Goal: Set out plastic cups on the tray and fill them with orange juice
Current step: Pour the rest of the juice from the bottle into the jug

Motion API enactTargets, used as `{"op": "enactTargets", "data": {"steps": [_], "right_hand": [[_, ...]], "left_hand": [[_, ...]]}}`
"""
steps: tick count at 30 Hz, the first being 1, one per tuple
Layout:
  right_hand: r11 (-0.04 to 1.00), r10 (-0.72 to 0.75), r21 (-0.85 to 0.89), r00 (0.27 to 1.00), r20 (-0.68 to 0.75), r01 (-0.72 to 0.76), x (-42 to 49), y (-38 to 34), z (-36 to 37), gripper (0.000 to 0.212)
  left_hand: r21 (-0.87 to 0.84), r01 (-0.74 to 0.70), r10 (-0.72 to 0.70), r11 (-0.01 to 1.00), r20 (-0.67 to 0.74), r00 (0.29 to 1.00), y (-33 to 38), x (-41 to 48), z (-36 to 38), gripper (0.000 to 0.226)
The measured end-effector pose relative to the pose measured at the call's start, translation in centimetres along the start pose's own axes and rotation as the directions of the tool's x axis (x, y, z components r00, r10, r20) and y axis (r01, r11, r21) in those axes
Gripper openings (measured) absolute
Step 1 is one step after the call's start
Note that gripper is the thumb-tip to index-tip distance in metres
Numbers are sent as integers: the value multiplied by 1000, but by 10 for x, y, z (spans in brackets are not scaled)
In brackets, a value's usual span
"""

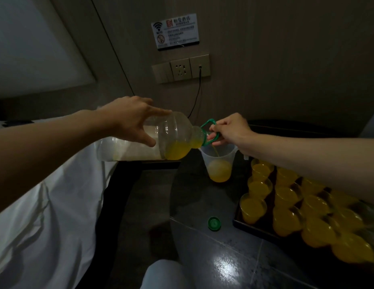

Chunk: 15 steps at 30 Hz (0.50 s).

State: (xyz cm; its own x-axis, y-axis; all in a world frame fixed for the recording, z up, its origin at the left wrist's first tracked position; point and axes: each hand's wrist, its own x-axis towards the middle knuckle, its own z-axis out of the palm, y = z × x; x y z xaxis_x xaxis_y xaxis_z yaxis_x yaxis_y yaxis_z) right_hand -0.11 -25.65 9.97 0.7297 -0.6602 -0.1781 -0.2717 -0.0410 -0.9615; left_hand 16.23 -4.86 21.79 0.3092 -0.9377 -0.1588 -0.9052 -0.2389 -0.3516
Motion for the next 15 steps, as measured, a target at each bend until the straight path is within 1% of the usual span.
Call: {"op": "enactTargets", "data": {"steps": [5,11,15], "right_hand": [[1000,-1,10,1000,-26,1,1,3,5,11],[999,-14,41,999,-47,15,1,8,6,16],[998,14,68,998,-60,-10,3,15,5,14]], "left_hand": [[17,10,-11,1000,33,999,1,3,-5,95],[68,-4,2,998,42,999,5,9,-13,96],[101,-11,4,995,65,998,9,13,-13,97]]}}
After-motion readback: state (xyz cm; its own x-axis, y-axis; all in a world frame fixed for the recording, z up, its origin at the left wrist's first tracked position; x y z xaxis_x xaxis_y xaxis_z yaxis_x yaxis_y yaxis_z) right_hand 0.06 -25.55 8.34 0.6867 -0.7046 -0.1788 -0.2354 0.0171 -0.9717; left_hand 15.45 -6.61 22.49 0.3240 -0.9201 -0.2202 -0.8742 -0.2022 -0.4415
